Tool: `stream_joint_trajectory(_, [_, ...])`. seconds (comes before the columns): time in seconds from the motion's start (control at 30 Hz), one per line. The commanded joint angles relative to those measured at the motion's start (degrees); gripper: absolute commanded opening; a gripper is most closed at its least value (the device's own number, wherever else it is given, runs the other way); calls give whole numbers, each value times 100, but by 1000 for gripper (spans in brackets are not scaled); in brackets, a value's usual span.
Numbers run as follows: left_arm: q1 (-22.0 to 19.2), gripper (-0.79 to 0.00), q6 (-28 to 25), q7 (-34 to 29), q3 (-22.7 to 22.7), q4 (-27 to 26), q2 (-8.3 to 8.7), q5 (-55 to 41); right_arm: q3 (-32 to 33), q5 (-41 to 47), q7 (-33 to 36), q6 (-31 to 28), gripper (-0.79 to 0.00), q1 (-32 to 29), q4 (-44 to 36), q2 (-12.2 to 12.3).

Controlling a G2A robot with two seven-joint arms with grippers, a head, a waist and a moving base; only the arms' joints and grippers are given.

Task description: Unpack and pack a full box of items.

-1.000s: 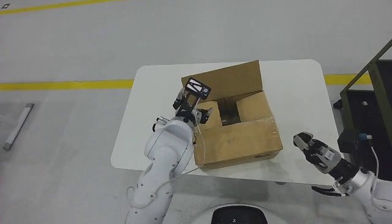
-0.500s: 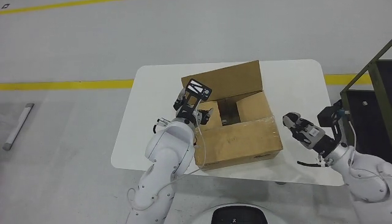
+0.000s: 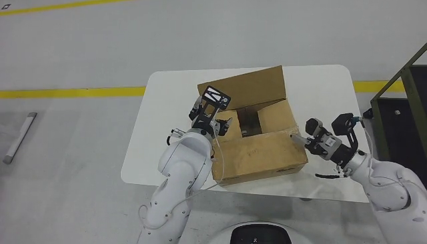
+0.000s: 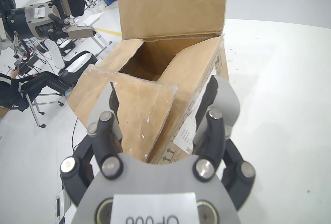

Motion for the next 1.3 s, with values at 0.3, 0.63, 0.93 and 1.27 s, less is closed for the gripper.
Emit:
stream_joint_trajectory(0.3, [0,0,0,0,0,0,0,0,-102,8,-78,-51,-157,-27,-39,50])
stream_joint_trajectory(0.63, [0,0,0,0,0,0,0,0,-241,74,-82,-107,-394,-2,34,90])
stream_joint_trajectory(0.93, [0,0,0,0,0,0,0,0,-326,650,260,-285,-520,64,92,144])
stream_joint_trajectory(1.27, [0,0,0,0,0,0,0,0,-104,1624,1055,-695,-594,-208,-99,283])
